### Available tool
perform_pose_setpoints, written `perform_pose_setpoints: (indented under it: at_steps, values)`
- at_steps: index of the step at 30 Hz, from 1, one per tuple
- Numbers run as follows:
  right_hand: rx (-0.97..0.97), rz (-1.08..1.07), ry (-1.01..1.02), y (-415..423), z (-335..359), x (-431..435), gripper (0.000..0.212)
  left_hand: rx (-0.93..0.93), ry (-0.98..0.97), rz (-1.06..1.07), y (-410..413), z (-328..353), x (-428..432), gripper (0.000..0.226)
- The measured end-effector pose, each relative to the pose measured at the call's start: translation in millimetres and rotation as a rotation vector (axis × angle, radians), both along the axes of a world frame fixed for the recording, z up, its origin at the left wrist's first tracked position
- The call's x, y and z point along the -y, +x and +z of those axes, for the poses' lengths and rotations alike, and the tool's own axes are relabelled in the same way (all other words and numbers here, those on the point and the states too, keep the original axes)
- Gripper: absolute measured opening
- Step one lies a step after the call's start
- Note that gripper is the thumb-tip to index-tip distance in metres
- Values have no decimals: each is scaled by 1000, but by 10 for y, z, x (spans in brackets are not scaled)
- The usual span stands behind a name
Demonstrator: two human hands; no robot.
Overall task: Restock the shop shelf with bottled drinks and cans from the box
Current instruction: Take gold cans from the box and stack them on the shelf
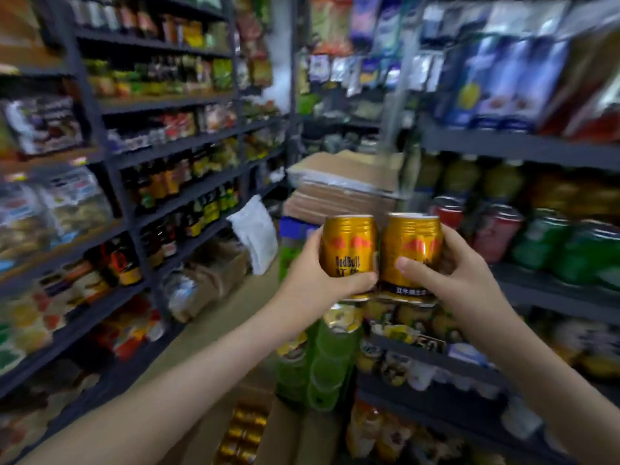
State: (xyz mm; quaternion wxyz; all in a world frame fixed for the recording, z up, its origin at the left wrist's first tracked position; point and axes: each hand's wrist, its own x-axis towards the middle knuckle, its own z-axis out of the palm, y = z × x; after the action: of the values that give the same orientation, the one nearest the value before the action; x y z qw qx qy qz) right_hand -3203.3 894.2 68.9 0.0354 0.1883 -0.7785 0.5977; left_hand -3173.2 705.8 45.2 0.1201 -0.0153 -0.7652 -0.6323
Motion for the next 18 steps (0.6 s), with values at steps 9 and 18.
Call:
perform_pose_setpoints:
  at_steps: [9,18]
  values:
    - [-203,-352,-31,410,660,-1877,77,-99,-2,-466,-398,847,-1839,81]
    - [-275,-495,-2,986,1015,-4089,73,-176,-28,-680,-151,1287,-4080,92]
